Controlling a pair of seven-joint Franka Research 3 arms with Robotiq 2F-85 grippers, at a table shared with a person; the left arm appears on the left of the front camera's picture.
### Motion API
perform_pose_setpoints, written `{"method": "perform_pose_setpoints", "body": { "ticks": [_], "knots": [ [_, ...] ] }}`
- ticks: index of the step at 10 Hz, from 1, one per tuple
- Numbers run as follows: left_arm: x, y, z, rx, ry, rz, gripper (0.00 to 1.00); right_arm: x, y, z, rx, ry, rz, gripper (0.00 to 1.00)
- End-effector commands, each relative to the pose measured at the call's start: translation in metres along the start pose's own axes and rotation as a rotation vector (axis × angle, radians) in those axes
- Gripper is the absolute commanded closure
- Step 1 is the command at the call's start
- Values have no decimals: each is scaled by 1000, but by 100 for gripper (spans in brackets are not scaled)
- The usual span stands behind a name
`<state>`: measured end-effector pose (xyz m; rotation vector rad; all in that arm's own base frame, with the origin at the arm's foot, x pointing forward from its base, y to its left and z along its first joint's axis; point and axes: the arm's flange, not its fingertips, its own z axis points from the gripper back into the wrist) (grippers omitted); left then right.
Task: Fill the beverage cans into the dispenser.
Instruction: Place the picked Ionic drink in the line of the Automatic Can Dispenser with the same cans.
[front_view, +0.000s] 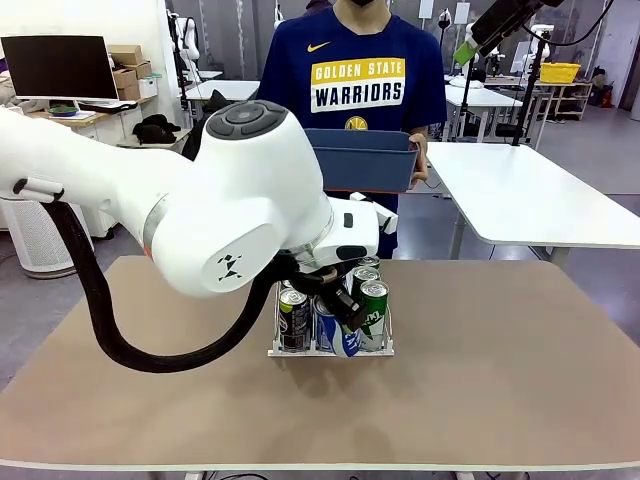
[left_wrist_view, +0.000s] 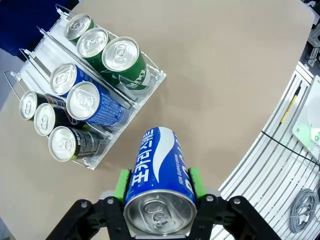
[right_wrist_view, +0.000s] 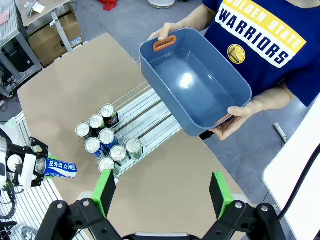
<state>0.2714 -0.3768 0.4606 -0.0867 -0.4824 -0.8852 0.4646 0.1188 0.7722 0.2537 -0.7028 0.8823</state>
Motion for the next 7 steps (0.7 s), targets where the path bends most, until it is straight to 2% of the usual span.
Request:
{"method": "perform_pose_setpoints", "body": {
  "ticks": [1, 3, 5, 6, 7],
  "knots": [
    [2, 4, -5, 57, -10, 9, 43, -1, 0, 1, 0, -2, 0, 0],
    [5, 7, -14, 114, 20, -31, 43, -1, 0, 1, 0, -2, 0, 0],
    [16, 22, -29, 110, -3, -45, 43, -1, 0, 1, 0, -2, 0, 0],
    [18, 32, -34, 80, -4, -41, 43, -1, 0, 1, 0, -2, 0, 0],
    [20, 37, -38, -39, -27, -16, 43, -1, 0, 1, 0, -2, 0, 0]
  ]
}}
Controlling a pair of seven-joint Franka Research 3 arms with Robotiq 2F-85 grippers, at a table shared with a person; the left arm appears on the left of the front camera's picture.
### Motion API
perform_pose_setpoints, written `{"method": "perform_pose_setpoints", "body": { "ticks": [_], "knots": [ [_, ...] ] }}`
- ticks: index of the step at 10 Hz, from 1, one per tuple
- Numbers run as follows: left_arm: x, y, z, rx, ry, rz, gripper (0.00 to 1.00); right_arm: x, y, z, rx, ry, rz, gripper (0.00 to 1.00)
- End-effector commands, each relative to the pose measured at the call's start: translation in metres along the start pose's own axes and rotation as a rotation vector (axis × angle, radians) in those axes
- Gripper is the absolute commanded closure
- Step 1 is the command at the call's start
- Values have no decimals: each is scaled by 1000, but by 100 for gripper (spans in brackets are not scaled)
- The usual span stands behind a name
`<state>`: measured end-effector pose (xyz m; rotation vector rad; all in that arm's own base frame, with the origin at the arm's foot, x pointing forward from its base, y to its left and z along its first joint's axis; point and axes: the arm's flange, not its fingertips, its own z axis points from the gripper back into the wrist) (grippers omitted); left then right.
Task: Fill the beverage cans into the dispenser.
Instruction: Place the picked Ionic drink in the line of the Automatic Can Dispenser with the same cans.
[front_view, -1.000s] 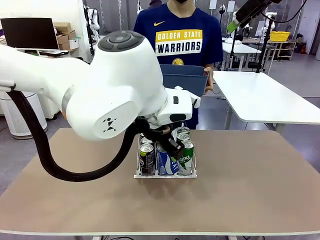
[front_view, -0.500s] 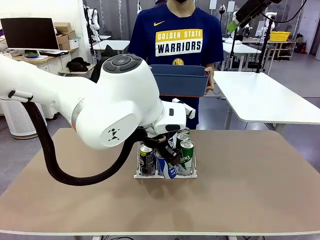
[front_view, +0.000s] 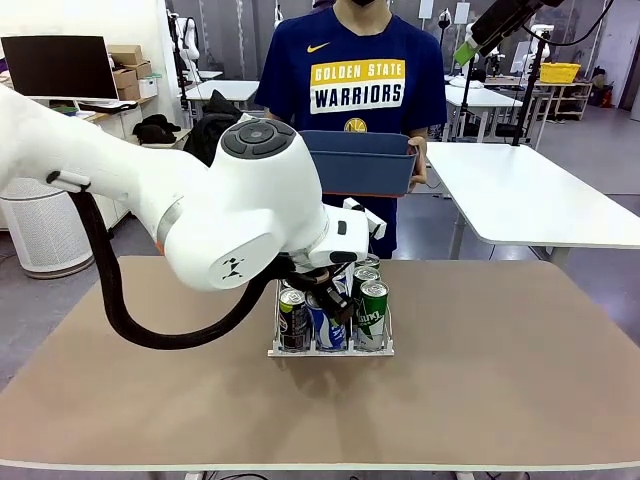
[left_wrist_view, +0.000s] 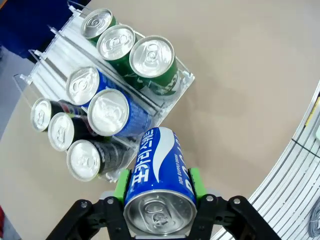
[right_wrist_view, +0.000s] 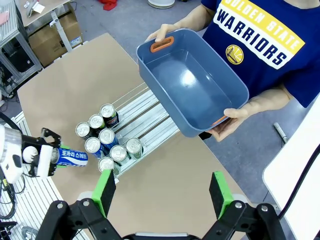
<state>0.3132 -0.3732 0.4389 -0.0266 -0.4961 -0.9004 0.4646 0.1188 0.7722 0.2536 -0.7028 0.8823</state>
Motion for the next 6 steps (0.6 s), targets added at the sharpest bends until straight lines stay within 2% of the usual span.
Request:
{"method": "perform_pose_setpoints", "body": {
  "ticks": [1, 3, 4, 6],
  "knots": [
    [-5, -7, 9, 31, 12, -12, 43, -1, 0, 1, 0, -2, 0, 0],
    [0, 2, -5, -7, 6, -1, 43, -1, 0, 1, 0, -2, 0, 0],
    [6, -2, -13, 15, 40, -5, 43, -1, 0, 1, 0, -2, 0, 0],
    [20, 10, -23, 55, 14, -7, 43, -1, 0, 1, 0, -2, 0, 0]
  ]
}}
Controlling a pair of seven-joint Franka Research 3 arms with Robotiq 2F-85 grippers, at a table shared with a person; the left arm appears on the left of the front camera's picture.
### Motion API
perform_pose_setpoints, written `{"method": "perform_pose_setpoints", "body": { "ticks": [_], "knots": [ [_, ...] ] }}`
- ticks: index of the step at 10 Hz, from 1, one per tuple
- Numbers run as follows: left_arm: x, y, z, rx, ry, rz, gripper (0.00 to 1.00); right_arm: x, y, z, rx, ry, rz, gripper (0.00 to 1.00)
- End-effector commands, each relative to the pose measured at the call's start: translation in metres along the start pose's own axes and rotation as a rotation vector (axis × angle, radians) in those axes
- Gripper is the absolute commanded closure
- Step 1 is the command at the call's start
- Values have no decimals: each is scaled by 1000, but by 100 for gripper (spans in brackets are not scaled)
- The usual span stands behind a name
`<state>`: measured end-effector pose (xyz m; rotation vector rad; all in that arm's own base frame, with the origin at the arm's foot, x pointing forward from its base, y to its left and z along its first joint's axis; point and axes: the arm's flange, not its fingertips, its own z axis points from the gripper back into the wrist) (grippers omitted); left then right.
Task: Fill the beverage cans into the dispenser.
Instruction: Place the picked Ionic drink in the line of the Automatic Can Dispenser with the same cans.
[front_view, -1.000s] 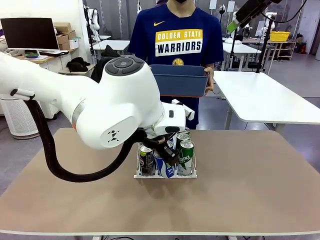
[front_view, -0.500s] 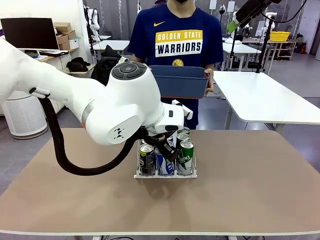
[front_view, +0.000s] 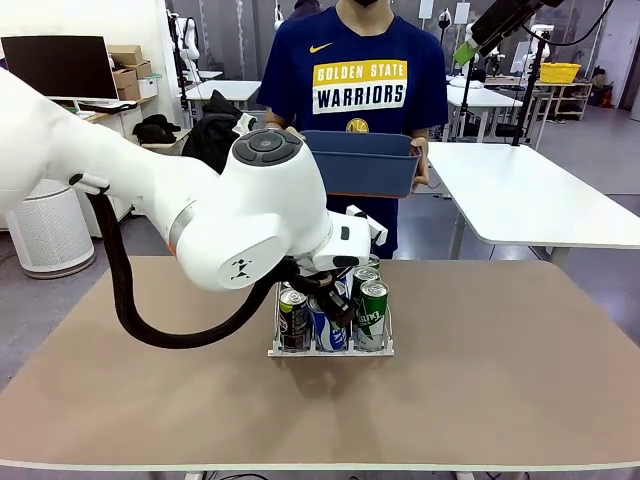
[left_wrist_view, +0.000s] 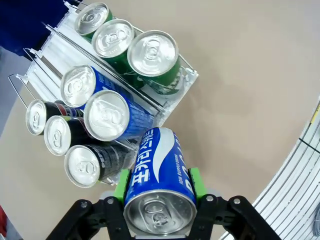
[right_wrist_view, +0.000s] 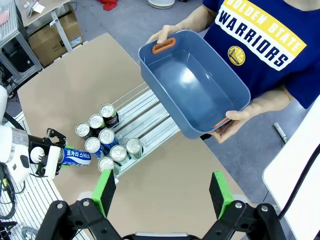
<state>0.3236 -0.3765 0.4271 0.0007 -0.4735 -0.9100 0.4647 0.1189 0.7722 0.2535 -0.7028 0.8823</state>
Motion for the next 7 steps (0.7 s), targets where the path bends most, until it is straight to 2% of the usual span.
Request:
{"method": "perform_pose_setpoints", "body": {
  "ticks": [1, 7],
  "knots": [
    [22, 18, -13, 63, -11, 4, 43, -1, 0, 1, 0, -2, 0, 0],
    [46, 49, -26, 102, -46, 35, 43, -1, 0, 1, 0, -2, 0, 0]
  ]
}}
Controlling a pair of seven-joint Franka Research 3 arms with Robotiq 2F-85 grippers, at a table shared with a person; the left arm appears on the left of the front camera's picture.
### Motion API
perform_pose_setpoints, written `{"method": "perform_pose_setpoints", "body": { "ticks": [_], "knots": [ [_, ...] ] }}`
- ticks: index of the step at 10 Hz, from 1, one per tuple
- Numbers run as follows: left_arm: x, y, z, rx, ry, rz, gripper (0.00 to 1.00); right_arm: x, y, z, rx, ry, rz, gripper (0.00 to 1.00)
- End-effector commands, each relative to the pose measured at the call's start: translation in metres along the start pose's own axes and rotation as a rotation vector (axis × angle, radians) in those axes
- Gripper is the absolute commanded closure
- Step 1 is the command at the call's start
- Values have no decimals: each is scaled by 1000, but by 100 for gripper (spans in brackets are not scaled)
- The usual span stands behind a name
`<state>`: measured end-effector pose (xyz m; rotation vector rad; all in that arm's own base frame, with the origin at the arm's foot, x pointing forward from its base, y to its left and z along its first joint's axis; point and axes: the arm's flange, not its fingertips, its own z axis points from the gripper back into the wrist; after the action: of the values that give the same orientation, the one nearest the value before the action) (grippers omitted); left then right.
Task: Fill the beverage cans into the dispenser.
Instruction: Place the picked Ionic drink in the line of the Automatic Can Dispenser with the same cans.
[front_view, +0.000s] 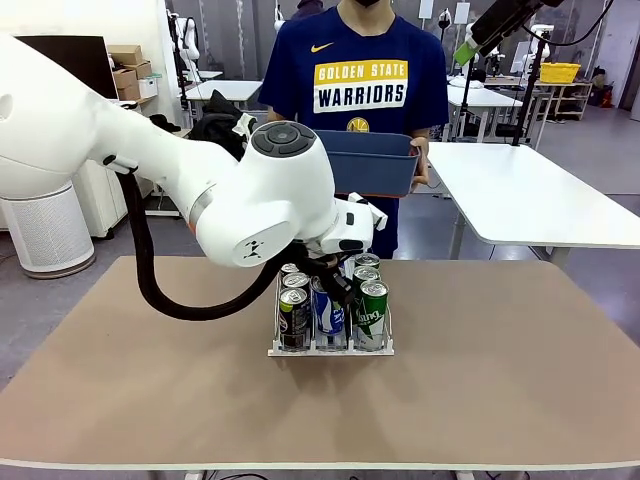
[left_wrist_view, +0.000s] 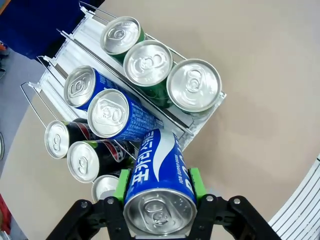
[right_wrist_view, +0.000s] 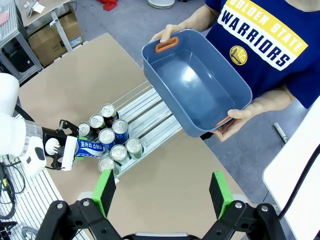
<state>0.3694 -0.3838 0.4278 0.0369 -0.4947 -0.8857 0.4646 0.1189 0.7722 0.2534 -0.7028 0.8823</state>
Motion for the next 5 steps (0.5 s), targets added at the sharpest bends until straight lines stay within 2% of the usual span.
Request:
{"method": "perform_pose_setpoints", "body": {
  "ticks": [1, 5],
  "knots": [
    [16, 23, -10, 53, -33, 18, 43, -1, 0, 1, 0, -2, 0, 0],
    [19, 31, -36, -28, 48, 27, 43, -1, 0, 1, 0, -2, 0, 0]
  ]
}}
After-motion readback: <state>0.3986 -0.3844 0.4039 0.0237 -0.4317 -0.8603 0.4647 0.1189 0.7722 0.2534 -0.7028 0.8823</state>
